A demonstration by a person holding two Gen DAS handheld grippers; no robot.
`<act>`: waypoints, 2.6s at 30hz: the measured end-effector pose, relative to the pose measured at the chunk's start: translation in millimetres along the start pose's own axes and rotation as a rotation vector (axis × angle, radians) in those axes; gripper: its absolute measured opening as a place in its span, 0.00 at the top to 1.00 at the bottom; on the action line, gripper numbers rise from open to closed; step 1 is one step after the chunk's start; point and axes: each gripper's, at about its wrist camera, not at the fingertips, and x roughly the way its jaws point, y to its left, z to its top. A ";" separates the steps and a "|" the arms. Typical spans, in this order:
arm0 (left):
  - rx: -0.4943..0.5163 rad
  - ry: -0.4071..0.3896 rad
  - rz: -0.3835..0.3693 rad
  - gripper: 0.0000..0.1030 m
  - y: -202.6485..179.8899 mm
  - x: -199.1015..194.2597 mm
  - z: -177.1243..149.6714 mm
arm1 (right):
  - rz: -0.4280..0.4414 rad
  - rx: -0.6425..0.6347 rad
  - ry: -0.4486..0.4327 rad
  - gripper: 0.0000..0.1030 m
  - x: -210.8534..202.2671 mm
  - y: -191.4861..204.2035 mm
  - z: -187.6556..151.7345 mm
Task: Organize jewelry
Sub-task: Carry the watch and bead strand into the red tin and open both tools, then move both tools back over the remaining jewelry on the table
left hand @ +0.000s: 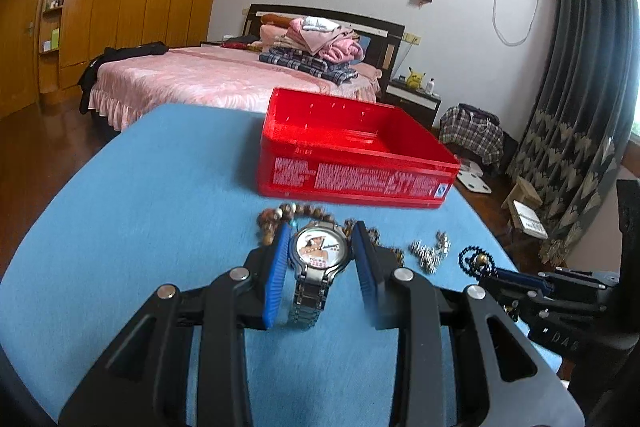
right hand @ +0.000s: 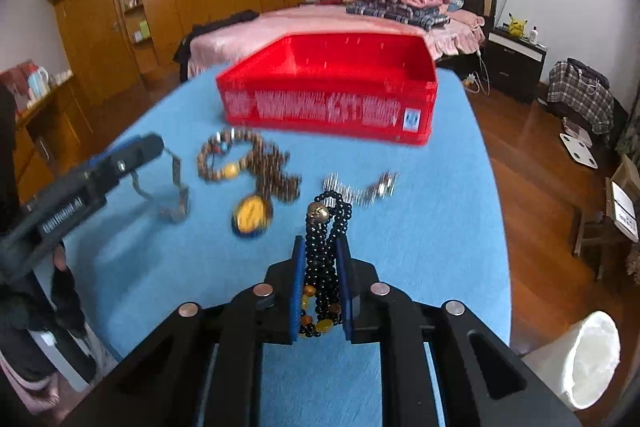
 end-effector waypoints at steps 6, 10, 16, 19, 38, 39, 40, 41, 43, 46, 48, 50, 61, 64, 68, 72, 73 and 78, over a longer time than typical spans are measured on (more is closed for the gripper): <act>-0.001 -0.058 -0.019 0.70 -4.5 5.9 27.0 | 0.008 0.011 -0.082 0.85 -2.5 -9.5 37.5; -0.008 -0.110 -0.032 0.70 -7.6 16.0 54.9 | 0.014 0.014 -0.138 0.85 3.9 -14.7 71.0; 0.005 -0.156 -0.035 0.70 -15.3 47.0 92.5 | 0.020 0.028 -0.172 0.85 31.0 -25.5 116.7; 0.020 -0.151 -0.027 0.70 -19.5 69.4 103.1 | 0.027 0.040 -0.164 0.85 53.7 -31.6 133.4; 0.036 -0.057 0.003 0.53 3.9 136.0 122.5 | -0.001 0.111 -0.144 0.50 112.0 -54.7 138.8; 0.037 -0.064 0.005 0.46 4.9 130.1 123.5 | -0.005 0.112 -0.159 0.47 105.3 -55.0 135.5; 0.040 -0.073 0.012 0.42 5.7 123.1 123.8 | -0.008 0.111 -0.168 0.39 100.9 -53.5 133.6; 0.044 -0.081 0.016 0.34 6.2 118.0 123.6 | -0.017 0.113 -0.180 0.27 94.5 -52.9 130.0; 0.054 -0.098 0.022 0.26 7.8 105.4 122.1 | -0.034 0.112 -0.209 0.19 80.6 -50.5 122.4; 0.048 -0.102 0.040 0.17 13.2 85.1 114.8 | -0.041 0.116 -0.218 0.14 66.4 -47.9 109.3; 0.044 -0.093 0.040 0.16 16.5 77.4 109.0 | -0.041 0.128 -0.219 0.12 56.7 -46.4 96.8; 0.042 -0.088 0.055 0.14 19.0 67.0 99.9 | -0.048 0.138 -0.218 0.09 50.2 -44.3 86.2; 0.070 -0.009 0.090 0.14 20.2 37.5 45.7 | -0.076 0.134 -0.168 0.06 30.4 -29.0 39.1; 0.071 0.012 0.096 0.14 22.1 33.7 34.6 | -0.083 0.134 -0.154 0.06 28.8 -26.4 31.5; 0.076 0.040 0.108 0.14 24.0 31.4 22.7 | -0.088 0.136 -0.141 0.06 27.2 -24.1 20.7; 0.079 0.063 0.119 0.14 25.2 30.3 12.1 | -0.104 0.133 -0.132 0.06 25.0 -25.1 12.3; 0.086 0.069 0.123 0.14 24.9 30.9 9.4 | -0.106 0.133 -0.130 0.06 24.5 -24.7 9.1; 0.088 0.106 0.137 0.14 26.1 37.8 1.7 | -0.107 0.137 -0.120 0.06 24.7 -26.3 1.9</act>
